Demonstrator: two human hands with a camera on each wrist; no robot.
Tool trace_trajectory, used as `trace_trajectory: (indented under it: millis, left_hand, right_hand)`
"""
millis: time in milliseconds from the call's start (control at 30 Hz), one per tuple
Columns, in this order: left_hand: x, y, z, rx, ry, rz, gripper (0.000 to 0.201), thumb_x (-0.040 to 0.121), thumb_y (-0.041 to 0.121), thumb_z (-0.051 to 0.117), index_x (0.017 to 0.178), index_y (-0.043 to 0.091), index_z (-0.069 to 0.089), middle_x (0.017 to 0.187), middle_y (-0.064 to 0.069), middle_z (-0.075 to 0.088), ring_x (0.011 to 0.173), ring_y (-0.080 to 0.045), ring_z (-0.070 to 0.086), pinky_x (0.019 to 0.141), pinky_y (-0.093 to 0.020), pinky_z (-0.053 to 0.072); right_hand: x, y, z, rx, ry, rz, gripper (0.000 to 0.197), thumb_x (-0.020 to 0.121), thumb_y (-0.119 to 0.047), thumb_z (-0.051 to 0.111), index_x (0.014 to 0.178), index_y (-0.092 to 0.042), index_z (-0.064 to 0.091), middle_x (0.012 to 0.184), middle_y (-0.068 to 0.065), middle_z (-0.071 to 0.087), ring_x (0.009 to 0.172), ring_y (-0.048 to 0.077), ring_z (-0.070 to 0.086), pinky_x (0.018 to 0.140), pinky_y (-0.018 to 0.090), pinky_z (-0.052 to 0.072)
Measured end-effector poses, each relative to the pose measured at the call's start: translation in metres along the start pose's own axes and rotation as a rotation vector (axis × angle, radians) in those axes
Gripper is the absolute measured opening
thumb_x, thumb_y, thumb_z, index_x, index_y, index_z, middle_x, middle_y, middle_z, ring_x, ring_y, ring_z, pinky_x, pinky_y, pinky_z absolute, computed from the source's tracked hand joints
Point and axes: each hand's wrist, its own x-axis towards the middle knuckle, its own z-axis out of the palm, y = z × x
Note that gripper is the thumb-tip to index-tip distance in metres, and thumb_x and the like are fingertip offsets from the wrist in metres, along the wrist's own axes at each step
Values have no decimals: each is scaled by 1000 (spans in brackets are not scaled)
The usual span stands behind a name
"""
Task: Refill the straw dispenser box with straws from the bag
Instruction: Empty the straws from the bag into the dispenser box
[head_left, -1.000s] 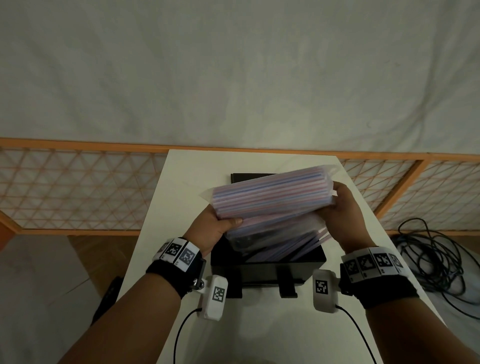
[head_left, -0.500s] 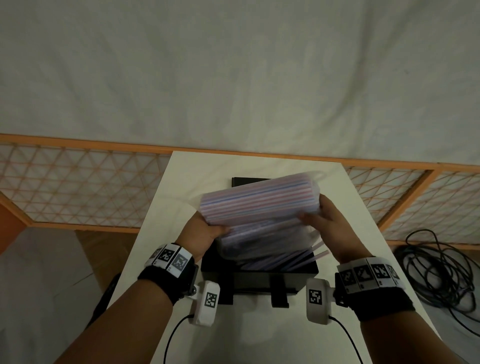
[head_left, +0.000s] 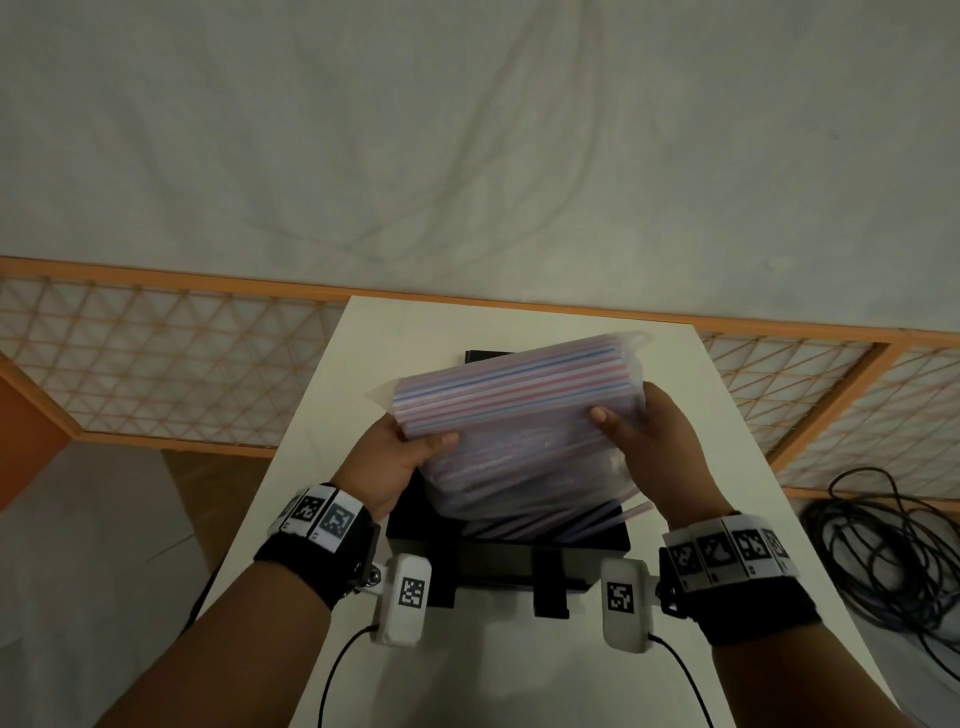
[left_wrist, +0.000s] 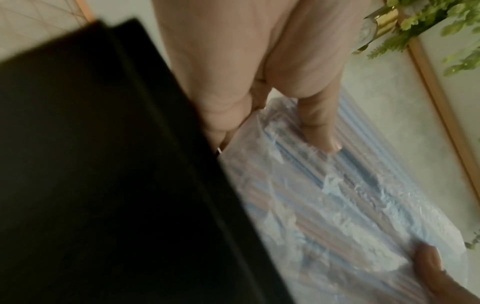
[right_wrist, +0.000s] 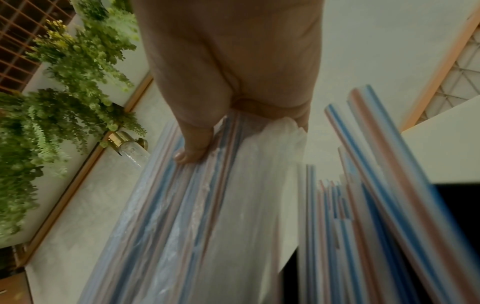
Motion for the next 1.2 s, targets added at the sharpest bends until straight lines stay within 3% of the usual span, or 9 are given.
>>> trace_trajectory:
  millis: [133,300,367,433,500,667,900,1033,1200]
  left_hand:
    - [-2,3,6,-6,1,28,75,50,39,90,115,17,62,115,-2,70,112,-15,63,91,-23,52]
    - [-2,9,7,180,-74,1,75,66,9,79,133,11,47,128,-9,61,120,-20,57,104,-39,43]
    - [-3,8,7,340,-72,-3,67,71,-1,77,130,13,48,122,-1,63,112,-8,59,105,-35,42]
    - [-3,8,9,488,-83,19,60,72,-2,75,123,21,50,114,7,63,104,1,58,104,-31,42]
    - [-1,8,9,545,-66,52,61,71,-2,76,120,23,50,116,5,61,108,-8,58,101,-28,41]
    - [2,6,13,613,48,93,58,68,1,79,120,14,55,114,1,60,108,-13,56,97,-27,40]
    - [2,8,15,671,86,93,59,70,9,80,123,12,56,113,3,59,105,-11,54,93,-23,39]
    - [1,8,14,660,94,67,57,69,7,81,121,13,57,115,-2,62,105,-15,57,92,-25,41]
    - [0,5,14,634,118,76,56,67,7,82,115,19,56,116,-5,63,110,-19,58,100,-34,44]
  right_hand:
    - [2,-2,-5,40,68,-36,40,79,-43,66,107,-15,61,101,3,68,94,18,64,84,41,52]
    - [1,-2,-8,105,-26,-69,49,84,-50,59,120,-17,56,112,-4,65,105,3,60,87,22,46]
    - [0,-1,-8,116,-62,-78,49,84,-45,55,124,-16,54,115,-4,64,108,-1,58,88,16,44]
    - [0,1,-7,135,-84,-88,47,86,-42,56,125,-15,53,118,-3,64,111,3,58,92,21,45]
    - [0,1,-7,150,-99,-85,48,85,-42,57,125,-15,52,119,-2,63,112,4,58,93,22,45]
    - [-2,0,-8,153,-92,-89,50,80,-42,57,123,-19,51,115,-6,62,106,-7,56,86,6,44]
    - [0,4,-9,154,-63,-44,52,82,-49,61,123,-18,54,118,0,64,111,13,60,97,42,48]
    - [-3,3,-7,151,-52,-32,55,79,-49,60,123,-17,54,117,1,65,110,14,60,97,45,49]
    - [-5,0,-6,133,-49,-39,56,77,-51,60,121,-17,55,114,0,66,107,14,62,95,46,50]
